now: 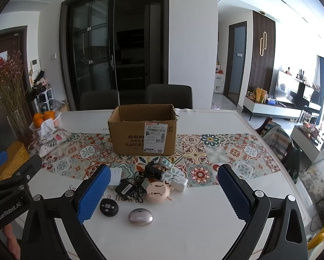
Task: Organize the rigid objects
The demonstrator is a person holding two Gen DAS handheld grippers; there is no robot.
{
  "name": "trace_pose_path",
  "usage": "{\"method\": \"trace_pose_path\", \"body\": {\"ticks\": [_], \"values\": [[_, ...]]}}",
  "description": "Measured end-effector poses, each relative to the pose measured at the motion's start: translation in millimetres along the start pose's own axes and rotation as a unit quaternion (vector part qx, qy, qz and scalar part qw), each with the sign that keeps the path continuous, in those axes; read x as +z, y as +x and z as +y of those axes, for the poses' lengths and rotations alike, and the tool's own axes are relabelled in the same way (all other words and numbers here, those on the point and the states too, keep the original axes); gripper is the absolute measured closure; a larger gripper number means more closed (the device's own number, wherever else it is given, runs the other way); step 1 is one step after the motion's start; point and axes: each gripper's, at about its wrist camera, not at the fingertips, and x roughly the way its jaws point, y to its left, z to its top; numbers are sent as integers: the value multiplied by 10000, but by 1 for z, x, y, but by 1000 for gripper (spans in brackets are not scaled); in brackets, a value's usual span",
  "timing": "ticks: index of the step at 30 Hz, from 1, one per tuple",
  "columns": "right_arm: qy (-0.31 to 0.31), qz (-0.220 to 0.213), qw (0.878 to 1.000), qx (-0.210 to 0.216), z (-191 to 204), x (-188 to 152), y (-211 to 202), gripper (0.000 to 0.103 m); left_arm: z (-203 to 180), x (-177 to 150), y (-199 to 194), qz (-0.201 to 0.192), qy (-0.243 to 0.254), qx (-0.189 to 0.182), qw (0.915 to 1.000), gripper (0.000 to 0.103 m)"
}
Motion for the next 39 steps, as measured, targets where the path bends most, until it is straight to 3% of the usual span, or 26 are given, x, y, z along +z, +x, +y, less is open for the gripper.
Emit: {"method": "trace_pose_path", "body": {"ticks": [11,19,25,31,39], "values": [[-10,94,10000,4,2,-4,6,3,5,-7,14,190,28,27,9998,0],[-116,1003,9947,210,19,-35,59,3,10,-38,55,977,174,84,9950,0],[-225,1934,9795,511,33,-77,119,4,10,-73,100,1695,448,124,9844,0],[-199,2664,9613,676,44,-116,173,19,12,-103,138,2154,571,155,9747,0],[-285,3006,9514,612,53,-141,200,27,16,-124,167,2545,608,137,9651,0]]}}
